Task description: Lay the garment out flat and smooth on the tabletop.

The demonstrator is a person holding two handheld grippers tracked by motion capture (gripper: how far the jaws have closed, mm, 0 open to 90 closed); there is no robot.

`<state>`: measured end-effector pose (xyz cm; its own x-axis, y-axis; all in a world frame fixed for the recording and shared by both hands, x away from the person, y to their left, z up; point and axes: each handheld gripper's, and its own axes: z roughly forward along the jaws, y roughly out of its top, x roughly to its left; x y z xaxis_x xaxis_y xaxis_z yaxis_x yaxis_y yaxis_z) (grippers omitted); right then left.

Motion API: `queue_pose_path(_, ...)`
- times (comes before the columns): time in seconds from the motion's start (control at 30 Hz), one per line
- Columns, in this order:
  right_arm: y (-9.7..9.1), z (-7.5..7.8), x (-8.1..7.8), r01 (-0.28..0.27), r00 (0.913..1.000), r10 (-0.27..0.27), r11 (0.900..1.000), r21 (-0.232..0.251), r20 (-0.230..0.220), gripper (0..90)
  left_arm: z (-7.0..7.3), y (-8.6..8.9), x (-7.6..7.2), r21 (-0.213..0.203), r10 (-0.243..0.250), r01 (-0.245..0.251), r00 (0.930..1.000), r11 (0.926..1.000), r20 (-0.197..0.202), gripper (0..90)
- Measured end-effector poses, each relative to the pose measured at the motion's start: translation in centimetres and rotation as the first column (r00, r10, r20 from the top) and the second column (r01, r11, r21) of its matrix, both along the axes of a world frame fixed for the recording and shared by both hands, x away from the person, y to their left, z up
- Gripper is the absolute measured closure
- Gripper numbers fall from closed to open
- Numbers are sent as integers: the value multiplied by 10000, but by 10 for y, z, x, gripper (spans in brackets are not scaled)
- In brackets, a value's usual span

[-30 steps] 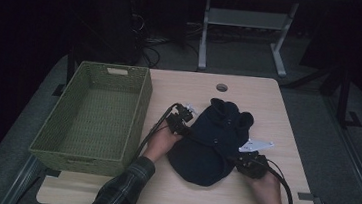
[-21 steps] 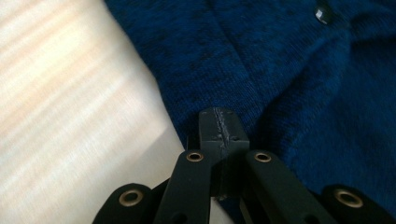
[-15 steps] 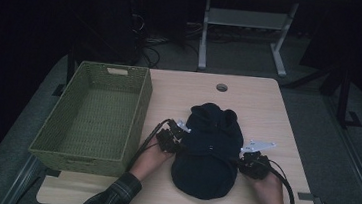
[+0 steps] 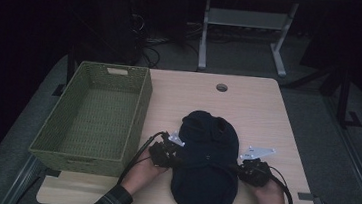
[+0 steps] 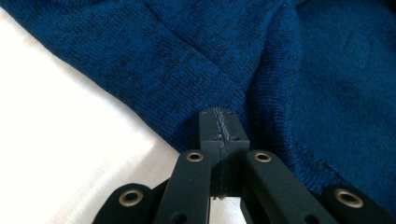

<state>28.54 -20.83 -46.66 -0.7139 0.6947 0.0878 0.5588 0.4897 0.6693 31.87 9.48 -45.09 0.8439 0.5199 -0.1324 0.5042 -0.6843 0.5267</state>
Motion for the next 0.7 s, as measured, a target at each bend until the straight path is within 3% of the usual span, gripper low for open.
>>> queue_pose_path(0.33, 0, 2, -16, -361, 9993, 360, 9993, -103, -56, 900, 1, -1, -20, -139, -184, 182, 9997, 9997, -149, 900)
queue_pose_path(0.43, -2, 4, -15, -311, 9995, 312, 9995, 57, -66, 900, 5, 1, -18, -458, -118, 114, 9999, 9989, -95, 899)
queue_pose_path(0.53, -7, 12, -13, -310, 9988, 294, 9986, 419, 397, 899, 12, 3, -13, -629, 145, -126, 9994, 9979, 301, 897)
queue_pose_path(0.57, -9, 19, -8, -148, 9972, 106, 9982, 574, 736, 899, 14, 4, -10, -649, 242, -214, 9988, 9977, 436, 897)
queue_pose_path(0.63, -10, 21, -4, -104, 9964, 52, 9980, 618, 845, 900, 17, 4, -2, -743, 503, -460, 9971, 9962, 563, 897)
queue_pose_path(0.7, -12, 27, 14, 175, 9943, -244, 9976, 669, 1041, 900, 20, 4, 9, -790, 754, -696, 9944, 9944, 739, 897)
